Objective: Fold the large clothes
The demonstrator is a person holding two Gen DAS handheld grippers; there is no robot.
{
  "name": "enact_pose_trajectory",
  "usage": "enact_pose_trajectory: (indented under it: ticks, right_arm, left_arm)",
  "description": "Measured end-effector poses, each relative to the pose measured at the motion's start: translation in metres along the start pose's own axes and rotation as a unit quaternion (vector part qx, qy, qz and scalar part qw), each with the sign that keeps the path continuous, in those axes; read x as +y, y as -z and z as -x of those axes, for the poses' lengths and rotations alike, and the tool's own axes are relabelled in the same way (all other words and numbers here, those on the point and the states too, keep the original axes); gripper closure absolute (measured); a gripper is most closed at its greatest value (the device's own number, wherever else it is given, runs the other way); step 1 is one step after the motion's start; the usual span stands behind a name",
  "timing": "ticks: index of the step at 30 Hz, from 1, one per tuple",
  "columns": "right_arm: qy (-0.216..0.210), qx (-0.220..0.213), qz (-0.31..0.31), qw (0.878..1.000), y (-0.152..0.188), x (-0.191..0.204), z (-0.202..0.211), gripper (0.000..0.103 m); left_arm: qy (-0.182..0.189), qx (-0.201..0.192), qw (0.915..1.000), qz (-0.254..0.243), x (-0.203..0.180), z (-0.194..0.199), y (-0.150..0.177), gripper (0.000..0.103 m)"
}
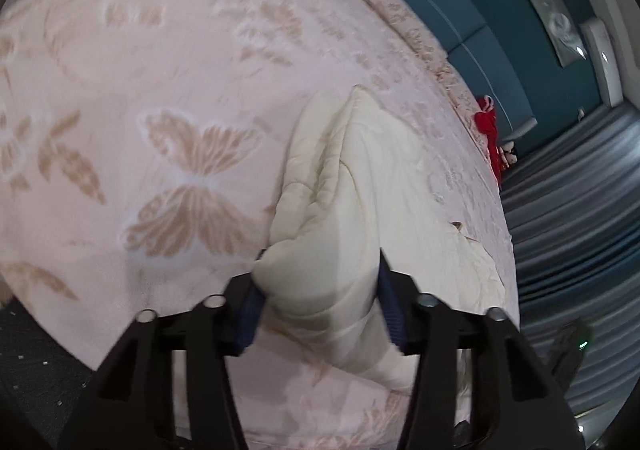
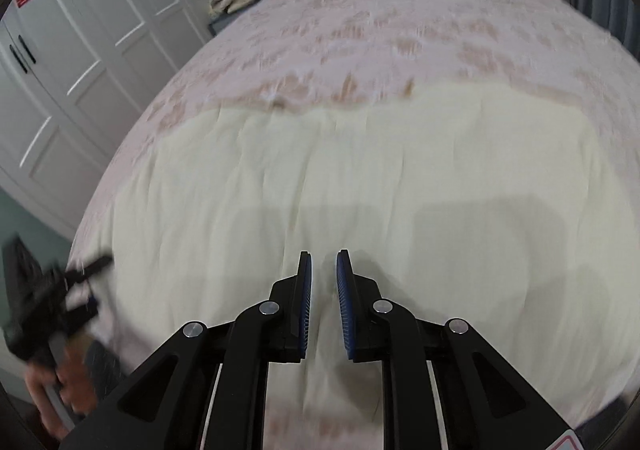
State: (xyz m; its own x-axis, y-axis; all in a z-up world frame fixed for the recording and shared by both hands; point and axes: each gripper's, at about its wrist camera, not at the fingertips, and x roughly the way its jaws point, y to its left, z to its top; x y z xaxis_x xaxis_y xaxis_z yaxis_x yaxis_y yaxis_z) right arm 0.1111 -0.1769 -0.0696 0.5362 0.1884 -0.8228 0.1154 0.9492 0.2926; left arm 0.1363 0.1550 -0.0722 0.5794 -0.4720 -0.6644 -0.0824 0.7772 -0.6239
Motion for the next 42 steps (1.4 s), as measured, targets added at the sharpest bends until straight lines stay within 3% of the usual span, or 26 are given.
enact_pose_trajectory:
  ticks: [3,9,14,19,23,27,30,34,38,42]
  right_arm:
    - [-0.003,0.019,-0.001,1.000,0.020,0.001,-0.017,0.092]
    - [-0.014,0.018,-0.013,1.000,0.022,-0.008,-0.034,0.101]
    - [-0.054,0.019,-0.048,0.997,0.020,-0.024,-0.045,0.103]
    - [-0.080,0.021,-0.073,0.994,0.019,-0.034,-0.051,0.103]
    - [-0.090,0.008,-0.083,0.992,0.021,-0.034,-0.030,0.103]
    - [-0.117,-0.007,-0.107,0.987,0.045,-0.047,-0.001,0.099]
    - [-0.151,0.013,-0.142,0.978,0.065,-0.055,-0.010,0.099]
    - [-0.149,0.018,-0.147,0.978,0.073,-0.052,-0.036,0.103]
    - [-0.161,0.018,-0.157,0.974,0.075,-0.055,-0.035,0.103]
    - [-0.150,0.004,-0.152,0.977,0.072,-0.059,-0.006,0.103]
  left_arm:
    - [0.012,-0.010,0.9996,-0.025,-0.019,0.015,0.000,0.068]
    - [0.048,-0.025,0.9937,-0.098,-0.076,0.045,0.012,0.074]
    - [0.062,-0.023,0.9769,-0.203,-0.139,0.059,0.043,0.076]
    - [0.073,-0.009,0.9590,-0.274,-0.185,0.055,0.077,0.077]
    - [0.074,0.002,0.9545,-0.289,-0.200,0.050,0.084,0.077]
    - [0.069,0.002,0.9550,-0.288,-0.208,0.047,0.080,0.077]
    - [0.069,0.004,0.9559,-0.285,-0.215,0.046,0.081,0.078]
    - [0.068,0.013,0.9543,-0.291,-0.230,0.042,0.087,0.078]
    - [0.076,0.021,0.9473,-0.310,-0.255,0.031,0.098,0.078]
    - [0.086,0.034,0.9398,-0.329,-0.280,0.016,0.109,0.079]
